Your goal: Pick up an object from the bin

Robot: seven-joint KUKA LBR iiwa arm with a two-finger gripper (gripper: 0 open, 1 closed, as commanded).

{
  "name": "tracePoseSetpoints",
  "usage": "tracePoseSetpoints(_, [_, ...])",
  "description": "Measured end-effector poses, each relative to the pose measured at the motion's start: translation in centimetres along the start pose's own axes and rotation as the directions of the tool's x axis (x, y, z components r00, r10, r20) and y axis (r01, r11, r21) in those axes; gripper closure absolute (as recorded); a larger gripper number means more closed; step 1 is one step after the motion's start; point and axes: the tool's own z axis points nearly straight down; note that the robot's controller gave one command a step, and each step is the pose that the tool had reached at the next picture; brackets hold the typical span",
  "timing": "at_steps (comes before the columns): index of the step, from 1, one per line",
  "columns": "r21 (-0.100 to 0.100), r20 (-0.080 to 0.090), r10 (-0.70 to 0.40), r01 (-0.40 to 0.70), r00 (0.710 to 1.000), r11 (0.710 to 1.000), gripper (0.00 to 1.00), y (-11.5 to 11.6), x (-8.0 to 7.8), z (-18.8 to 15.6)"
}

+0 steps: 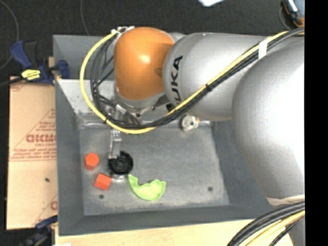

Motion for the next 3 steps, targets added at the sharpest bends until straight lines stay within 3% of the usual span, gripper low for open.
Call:
tracePoseSetpoints(1, [-0.002, 0.008, 0.005, -0.005, 1.000, 1.000, 0.00, -0.1, -0.2, -0.5])
tracePoseSetpoints(2, [0.000, 0.007, -0.181, 0.181, 0.984, 0.984, 0.00, -3.1, -1.1, 4.3])
tracePoseSetpoints(3, [0.000, 0.010, -0.249, 0.249, 0.968, 0.968, 0.00, -2.2, 3.8, 7.4])
